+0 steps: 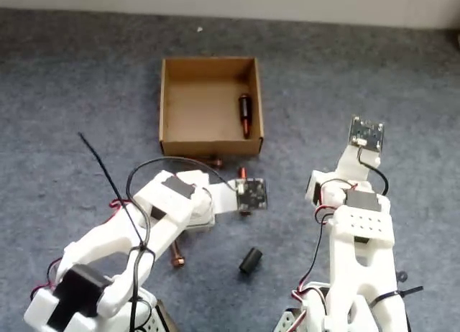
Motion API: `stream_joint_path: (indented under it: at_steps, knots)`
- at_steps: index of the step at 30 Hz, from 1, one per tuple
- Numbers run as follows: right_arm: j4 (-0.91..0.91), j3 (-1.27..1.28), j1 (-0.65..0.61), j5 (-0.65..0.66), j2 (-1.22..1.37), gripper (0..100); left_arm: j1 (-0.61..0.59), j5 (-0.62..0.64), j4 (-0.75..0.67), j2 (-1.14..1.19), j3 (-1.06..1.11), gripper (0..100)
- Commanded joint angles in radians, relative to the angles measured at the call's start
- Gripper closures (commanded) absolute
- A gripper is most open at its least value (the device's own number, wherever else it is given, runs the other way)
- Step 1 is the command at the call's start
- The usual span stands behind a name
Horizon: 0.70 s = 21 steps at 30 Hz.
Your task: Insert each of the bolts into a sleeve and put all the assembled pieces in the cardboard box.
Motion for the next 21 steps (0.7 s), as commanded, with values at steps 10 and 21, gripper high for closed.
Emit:
stream_joint_path:
  at_steps: [10,21]
  knots:
    - [-0.018,-0.012,0.008,-0.012,-0.033,99.3,-0.007,0.005,0.103,0.012,-0.157,81]
    - [-0.018,-0.012,0.005,-0.012,-0.033,99.3,-0.012,0.005,0.106,0.028,-0.189,81]
